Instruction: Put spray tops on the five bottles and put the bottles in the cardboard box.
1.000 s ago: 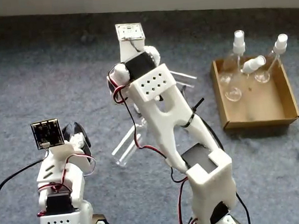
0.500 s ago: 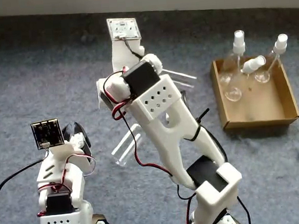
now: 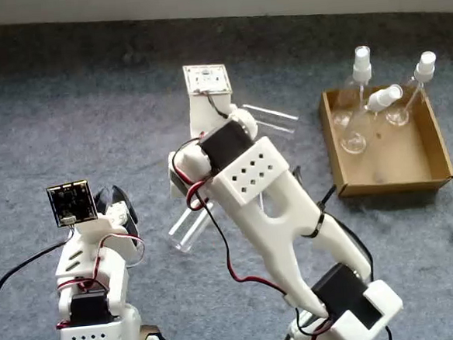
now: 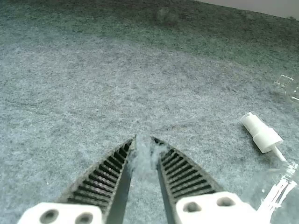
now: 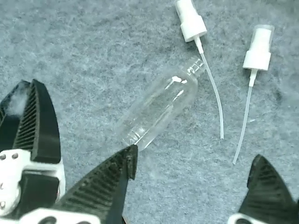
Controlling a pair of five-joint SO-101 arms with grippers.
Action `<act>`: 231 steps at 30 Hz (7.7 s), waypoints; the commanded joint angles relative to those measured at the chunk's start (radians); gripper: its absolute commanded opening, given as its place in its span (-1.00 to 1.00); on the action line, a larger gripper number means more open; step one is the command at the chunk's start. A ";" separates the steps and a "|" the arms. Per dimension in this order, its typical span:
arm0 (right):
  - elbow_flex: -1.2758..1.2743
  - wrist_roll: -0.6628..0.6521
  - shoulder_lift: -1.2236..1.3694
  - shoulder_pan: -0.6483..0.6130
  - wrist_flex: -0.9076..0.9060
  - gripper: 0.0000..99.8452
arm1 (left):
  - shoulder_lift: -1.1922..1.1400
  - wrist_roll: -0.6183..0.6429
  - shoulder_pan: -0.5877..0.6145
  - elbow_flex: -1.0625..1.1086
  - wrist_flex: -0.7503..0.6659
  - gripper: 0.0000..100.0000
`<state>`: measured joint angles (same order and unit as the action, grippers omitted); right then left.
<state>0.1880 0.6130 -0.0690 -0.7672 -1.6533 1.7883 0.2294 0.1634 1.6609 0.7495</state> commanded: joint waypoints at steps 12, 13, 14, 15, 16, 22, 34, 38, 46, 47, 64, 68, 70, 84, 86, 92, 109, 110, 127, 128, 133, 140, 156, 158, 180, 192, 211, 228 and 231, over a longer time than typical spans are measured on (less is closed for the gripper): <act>-0.371 0.236 0.084 -0.008 0.610 -0.33 | 0.001 0.003 0.013 -0.028 -0.021 -0.98; -0.371 0.258 0.102 -0.008 0.631 -0.33 | 0.001 0.003 0.013 -0.028 -0.021 -0.98; -0.371 0.279 0.124 -0.008 0.647 -0.33 | 0.001 0.003 0.013 -0.028 -0.021 -0.98; -0.371 0.296 0.147 -0.008 0.659 -0.33 | 0.001 0.003 0.013 -0.028 -0.021 -0.98; -0.367 0.313 0.171 -0.004 0.668 -0.33 | 0.001 0.003 0.013 -0.028 -0.021 -0.98; -0.364 0.330 0.312 0.082 0.685 -0.33 | 0.001 0.003 0.013 -0.028 -0.021 -0.98; -0.366 0.212 0.317 0.082 0.522 -0.34 | 0.001 0.003 0.013 -0.028 -0.021 -0.98; -0.363 0.155 0.317 0.082 0.493 -0.39 | 0.001 0.003 0.012 -0.028 -0.021 -0.98; -0.363 0.083 0.317 0.087 0.495 -0.71 | 0.001 0.003 0.008 -0.028 -0.021 -0.98; -0.363 0.072 0.317 0.088 0.495 -0.72 | 0.001 0.003 0.008 -0.028 -0.021 -0.98; -0.361 -0.302 0.315 0.091 0.489 -0.72 | 0.001 0.003 0.007 -0.028 -0.021 -0.98; -0.361 -0.393 0.315 0.091 0.495 -0.72 | 0.001 0.003 0.007 -0.028 -0.021 -0.98; -0.360 -0.430 0.315 0.091 0.495 -0.72 | 0.001 0.003 0.007 -0.028 -0.021 -0.98; -0.217 -0.802 0.317 0.182 0.372 -0.71 | 0.001 0.003 0.008 -0.028 -0.021 -0.98; -0.186 -0.806 0.317 0.180 0.343 -0.70 | 0.001 0.003 0.008 -0.028 -0.021 -0.98; -0.157 -0.806 0.323 0.180 0.337 -0.45 | 0.001 0.003 0.010 -0.028 -0.021 -0.98; -0.162 -0.522 0.326 0.177 0.288 -0.38 | 0.001 0.003 0.012 -0.028 -0.021 -0.98; -0.162 -0.494 0.325 0.177 0.311 -0.38 | 0.001 0.003 0.012 -0.028 -0.021 -0.98; -0.216 -0.394 0.438 0.177 0.409 -0.38 | 0.001 0.003 0.012 -0.028 -0.021 -0.98; -0.216 -0.394 0.438 0.177 0.406 -0.38 | 0.001 0.003 0.012 -0.028 -0.021 -0.98; -0.217 -0.394 0.441 0.177 0.403 -0.65 | 0.001 0.003 0.012 -0.028 -0.021 -0.98; -0.214 -0.394 0.427 0.177 0.394 -0.71 | 0.001 0.003 0.012 -0.028 -0.021 -0.98; -0.278 -0.689 -0.096 0.228 0.371 -0.71 | 0.001 0.003 0.008 -0.028 -0.021 -0.98; -0.305 -0.721 -0.170 0.229 0.369 -0.71 | 0.001 0.003 0.008 -0.028 -0.021 -0.98; -0.892 -0.873 -0.923 0.541 0.568 -0.71 | 0.001 0.005 -0.007 -0.028 -0.020 -0.98; -1.457 -0.844 -1.264 0.585 1.017 -0.71 | 0.001 0.003 -0.061 0.002 -0.023 -0.98; -1.905 -0.690 -1.768 0.585 1.302 -0.71 | -0.010 -0.092 -0.213 -0.206 0.292 -0.99; -1.979 -0.802 -1.764 0.587 1.356 -0.71 | -0.331 -0.242 -0.213 -0.561 0.456 -0.99; -1.979 -0.802 -1.762 0.588 1.356 -0.71 | -0.533 -0.247 -0.214 -0.676 0.470 -0.99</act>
<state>-1.6732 -0.1772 -1.8182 -0.1903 -0.3276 1.5106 -0.0023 -0.0315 1.1561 1.2068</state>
